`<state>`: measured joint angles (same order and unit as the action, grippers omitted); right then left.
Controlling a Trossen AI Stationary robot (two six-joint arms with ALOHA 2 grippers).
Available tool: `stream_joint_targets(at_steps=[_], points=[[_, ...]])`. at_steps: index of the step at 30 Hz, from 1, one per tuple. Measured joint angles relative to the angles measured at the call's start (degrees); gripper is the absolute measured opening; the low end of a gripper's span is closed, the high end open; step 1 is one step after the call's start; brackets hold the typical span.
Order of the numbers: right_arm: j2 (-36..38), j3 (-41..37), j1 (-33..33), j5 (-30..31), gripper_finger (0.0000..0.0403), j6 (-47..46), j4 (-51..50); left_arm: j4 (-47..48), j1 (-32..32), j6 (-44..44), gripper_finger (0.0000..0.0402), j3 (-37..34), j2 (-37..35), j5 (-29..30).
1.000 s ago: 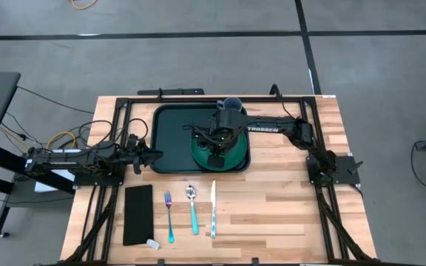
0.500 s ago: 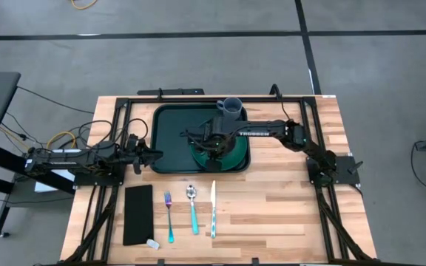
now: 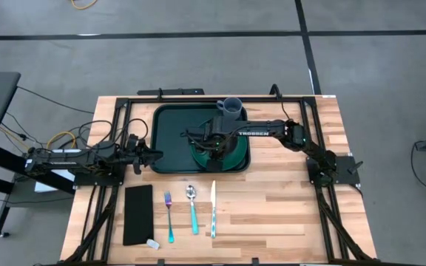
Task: Set up tray
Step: Put the black bowl on the green plate on the dark green serving tray, then put the black napkin to the left of the green plate on the dark green serving tray
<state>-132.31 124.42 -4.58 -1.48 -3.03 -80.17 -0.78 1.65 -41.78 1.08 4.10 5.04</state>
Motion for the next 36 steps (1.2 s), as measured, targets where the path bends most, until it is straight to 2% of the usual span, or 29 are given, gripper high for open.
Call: stream_joint_targets(at_steps=[10,17,25,36], points=[[1.0,0.0,-0.8,-0.1,0.008,-0.2,0.0,0.0,0.0,0.0,0.0084,0.0,0.0,0.1],[6.6,0.0,-1.7,0.0,0.0109,-3.6,0.9,0.0,0.0,1.0,0.0084,0.0,0.0,0.1],[14.9,0.0,-1.5,0.0,0.0142,-10.6,6.6,0.0,0.0,1.6,0.0084,0.0,0.0,0.1],[22.2,0.0,5.7,4.9,0.0162,-13.0,16.9,-1.3,0.0,-1.8,0.0084,0.0,0.0,-5.5]])
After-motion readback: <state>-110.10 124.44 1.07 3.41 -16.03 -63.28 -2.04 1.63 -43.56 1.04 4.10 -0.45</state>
